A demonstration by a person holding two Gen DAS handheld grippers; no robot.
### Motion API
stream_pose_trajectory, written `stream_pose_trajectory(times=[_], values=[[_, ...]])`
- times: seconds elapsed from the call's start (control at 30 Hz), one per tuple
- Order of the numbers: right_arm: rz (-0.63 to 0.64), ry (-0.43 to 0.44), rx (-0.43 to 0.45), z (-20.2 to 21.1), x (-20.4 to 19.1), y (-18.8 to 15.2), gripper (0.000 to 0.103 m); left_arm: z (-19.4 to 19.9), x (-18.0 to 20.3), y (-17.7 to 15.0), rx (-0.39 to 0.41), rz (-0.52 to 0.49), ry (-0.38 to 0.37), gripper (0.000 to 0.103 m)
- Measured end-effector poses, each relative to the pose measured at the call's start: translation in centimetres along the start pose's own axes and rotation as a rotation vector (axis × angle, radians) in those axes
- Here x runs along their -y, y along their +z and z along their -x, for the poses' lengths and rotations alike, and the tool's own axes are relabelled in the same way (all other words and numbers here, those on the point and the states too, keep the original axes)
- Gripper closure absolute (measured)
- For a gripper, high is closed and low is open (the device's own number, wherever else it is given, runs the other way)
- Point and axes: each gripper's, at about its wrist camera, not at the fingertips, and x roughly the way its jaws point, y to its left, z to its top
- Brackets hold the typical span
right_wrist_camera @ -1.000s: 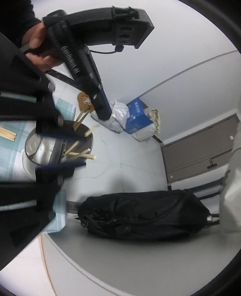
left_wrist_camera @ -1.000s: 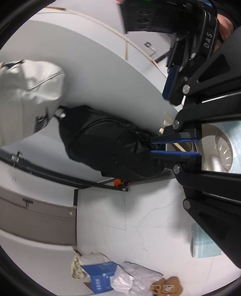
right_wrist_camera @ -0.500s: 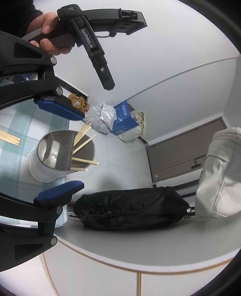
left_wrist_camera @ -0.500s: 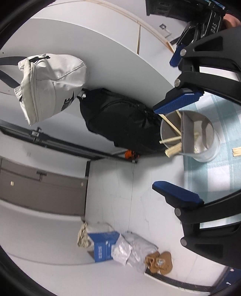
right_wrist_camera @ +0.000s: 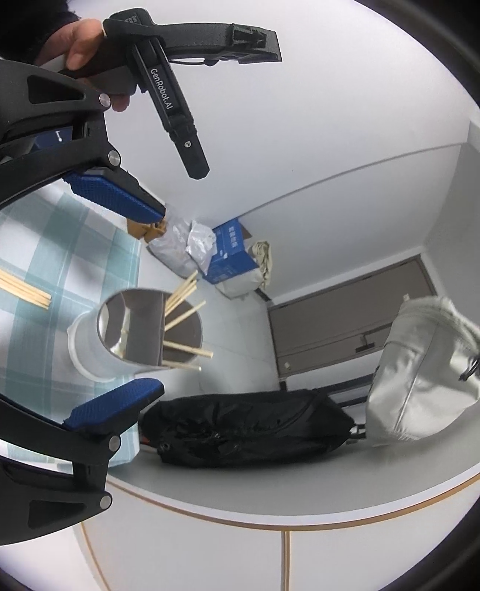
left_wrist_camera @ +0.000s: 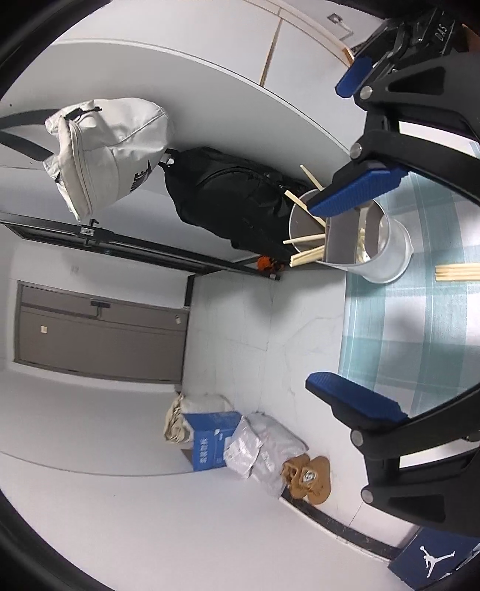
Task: Organize utensils
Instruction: 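Withdraw both open tools from the holder back toward the chopstick bundle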
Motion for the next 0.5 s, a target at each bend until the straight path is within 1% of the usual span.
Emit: stream_pose_trajectory(times=[0.17, 0.23, 0.27, 0.3, 0.37, 0.5], values=[[0.038, 0.01, 0.04, 0.8, -1.5, -1.4, 0.01, 1.1, 0.3, -1.5, 0.033, -0.025, 0.036, 0.019], [0.049, 0.009, 0.043, 0.9, -1.8, -2.2, 0.009, 1.3, 0.2, -2.3, 0.045, -0.027, 0.053, 0.017], [0.052, 0.006, 0.037, 0.7, -2.0, -2.5, 0.009, 1.3, 0.2, -2.7, 0.048, -0.026, 0.062, 0.012], [0.053, 0.003, 0.027, 0.5, -2.0, -3.0, 0.009, 1.4, 0.1, -3.3, 0.055, -0.025, 0.074, 0.009], [0.053, -0.002, 0.006, 0.1, -2.1, -3.9, 0.009, 1.3, -0.1, -4.2, 0.061, -0.026, 0.079, 0.009], [0.055, -0.017, -0.053, -1.0, -2.0, -6.0, 0.009, -0.1, -0.7, -6.0, 0.017, -0.022, 0.091, 0.009]])
